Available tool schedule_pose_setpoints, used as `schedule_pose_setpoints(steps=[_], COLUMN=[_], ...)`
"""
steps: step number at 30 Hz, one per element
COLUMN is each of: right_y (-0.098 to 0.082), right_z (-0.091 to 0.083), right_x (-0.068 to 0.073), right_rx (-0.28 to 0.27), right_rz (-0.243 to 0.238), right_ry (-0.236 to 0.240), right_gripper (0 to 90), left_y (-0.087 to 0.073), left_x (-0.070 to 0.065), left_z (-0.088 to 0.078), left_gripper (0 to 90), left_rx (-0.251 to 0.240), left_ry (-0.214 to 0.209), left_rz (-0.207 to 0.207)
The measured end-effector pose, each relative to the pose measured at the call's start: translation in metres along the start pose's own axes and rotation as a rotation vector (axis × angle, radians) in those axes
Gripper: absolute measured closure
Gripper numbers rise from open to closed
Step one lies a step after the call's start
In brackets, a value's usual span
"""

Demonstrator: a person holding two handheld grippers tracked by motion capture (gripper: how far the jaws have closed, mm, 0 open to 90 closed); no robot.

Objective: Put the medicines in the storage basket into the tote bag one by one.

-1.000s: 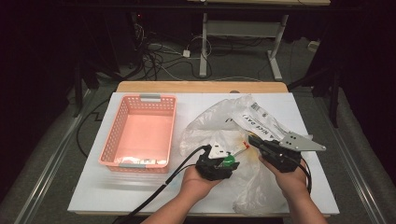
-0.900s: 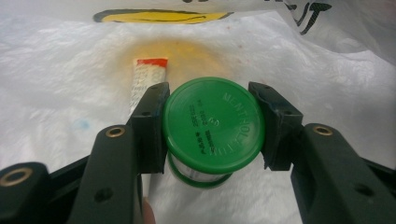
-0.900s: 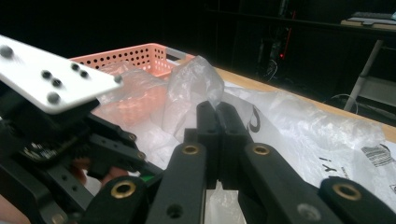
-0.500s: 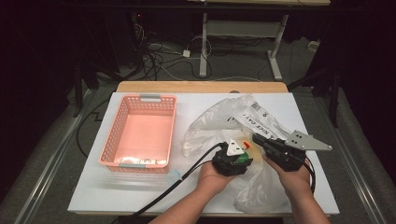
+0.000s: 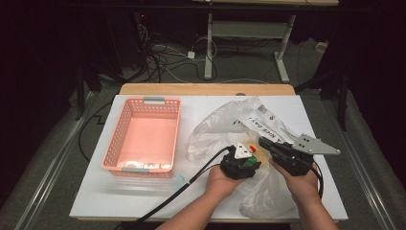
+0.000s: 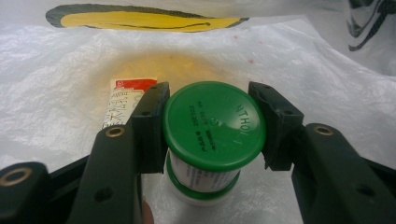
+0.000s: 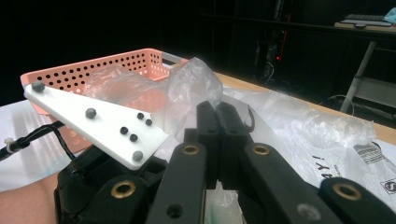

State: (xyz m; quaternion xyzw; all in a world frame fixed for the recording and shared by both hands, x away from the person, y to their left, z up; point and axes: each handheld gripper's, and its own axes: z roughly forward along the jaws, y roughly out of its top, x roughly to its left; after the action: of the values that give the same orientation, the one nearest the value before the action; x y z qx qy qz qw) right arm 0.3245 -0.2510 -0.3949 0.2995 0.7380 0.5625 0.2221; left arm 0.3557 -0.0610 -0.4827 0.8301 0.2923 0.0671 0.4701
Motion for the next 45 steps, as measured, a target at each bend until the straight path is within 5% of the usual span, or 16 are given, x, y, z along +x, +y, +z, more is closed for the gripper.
schedule_pose_setpoints(steps=[8,17,45], right_y=[-0.001,0.000,0.000], right_z=[0.000,0.000,0.001], right_x=[-0.001,-0.001,0.002], right_rx=[0.003,0.003,0.010], right_rz=[-0.004,0.001,-0.001], right_ry=[0.002,-0.001,-0.009], right_gripper=[90.0,90.0,90.0], left_y=[0.001,-0.002,-0.044], left_x=[0.002,-0.005,0.001], left_z=[-0.003,-0.023,-0.128], left_gripper=[39.3,33.9,14.2], left_rx=[0.047,0.000,-0.041], left_ry=[-0.009,-0.028,-0.041], left_rz=[0.011,0.002,-0.020])
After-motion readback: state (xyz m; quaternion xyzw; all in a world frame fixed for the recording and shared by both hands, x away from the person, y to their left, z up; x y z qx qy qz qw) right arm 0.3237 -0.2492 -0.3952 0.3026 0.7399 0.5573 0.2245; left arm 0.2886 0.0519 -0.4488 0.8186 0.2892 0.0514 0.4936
